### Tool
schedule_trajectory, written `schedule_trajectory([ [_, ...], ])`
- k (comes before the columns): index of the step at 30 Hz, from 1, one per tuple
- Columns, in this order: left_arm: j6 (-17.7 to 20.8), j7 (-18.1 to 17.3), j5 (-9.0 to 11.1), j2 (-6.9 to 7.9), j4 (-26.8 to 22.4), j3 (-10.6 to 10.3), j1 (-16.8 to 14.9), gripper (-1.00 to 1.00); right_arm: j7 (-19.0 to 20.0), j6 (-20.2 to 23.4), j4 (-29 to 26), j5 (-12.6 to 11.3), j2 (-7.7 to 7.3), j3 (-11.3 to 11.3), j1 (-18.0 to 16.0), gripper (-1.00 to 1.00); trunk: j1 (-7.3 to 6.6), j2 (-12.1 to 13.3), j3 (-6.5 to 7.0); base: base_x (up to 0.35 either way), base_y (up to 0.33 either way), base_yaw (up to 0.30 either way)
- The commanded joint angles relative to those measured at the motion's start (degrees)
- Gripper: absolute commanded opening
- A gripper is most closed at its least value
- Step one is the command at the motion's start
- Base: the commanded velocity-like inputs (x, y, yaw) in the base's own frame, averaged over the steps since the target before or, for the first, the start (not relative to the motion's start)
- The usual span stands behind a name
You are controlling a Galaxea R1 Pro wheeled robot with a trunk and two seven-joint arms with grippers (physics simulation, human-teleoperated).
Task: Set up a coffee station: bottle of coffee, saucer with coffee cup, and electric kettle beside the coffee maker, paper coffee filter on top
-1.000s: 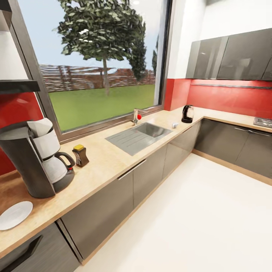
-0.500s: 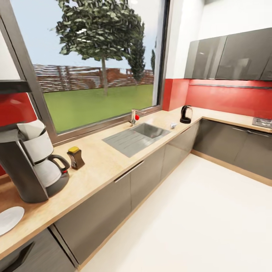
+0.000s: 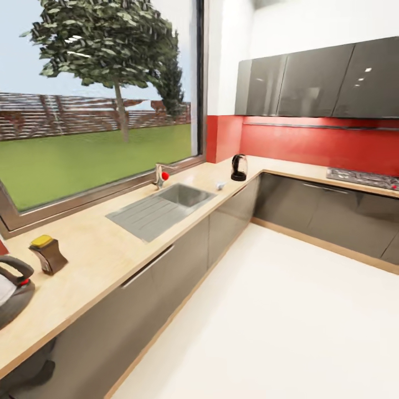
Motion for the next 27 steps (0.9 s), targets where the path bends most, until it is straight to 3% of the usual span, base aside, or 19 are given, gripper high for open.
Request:
schedule_trajectory([
  [1, -0.17, 0.32, -0.60, -0.01, 0.04, 0.21, -0.04, 1.00, -0.27, -0.20, -0.10, -0.61, -0.01, 0.48, -0.05, 1.00, 0.05, -0.10, -0.11, 0.274, -0.218, -0.300],
  [11, -0.18, 0.38, -0.59, 0.07, -0.04, 0.18, -0.04, 1.00, 0.24, -0.20, -0.02, -0.56, -0.19, 0.48, 0.98, 1.00, 0.05, -0.10, -0.11, 0.312, -0.133, -0.300],
  [15, -0.18, 0.36, -0.59, 0.07, -0.04, -0.01, -0.04, 1.00, 4.55, -0.20, 0.08, -0.50, -0.43, 0.48, 3.48, 1.00, 0.05, -0.10, -0.11, 0.332, -0.082, -0.300],
  [18, -0.24, 0.37, -0.59, 0.13, -0.05, -0.20, -0.04, 1.00, 9.62, -0.40, 0.15, -0.46, -1.42, 0.54, 6.73, 1.00, 0.05, -0.10, -0.11, 0.334, -0.077, -0.300],
  [27, -0.27, 0.38, -0.64, 0.08, -0.11, -0.05, -0.04, 1.00, 9.96, -0.46, 0.09, -0.27, -1.42, 0.54, 7.14, 1.00, 0.05, -0.10, -0.11, 0.335, -0.067, -0.221],
])
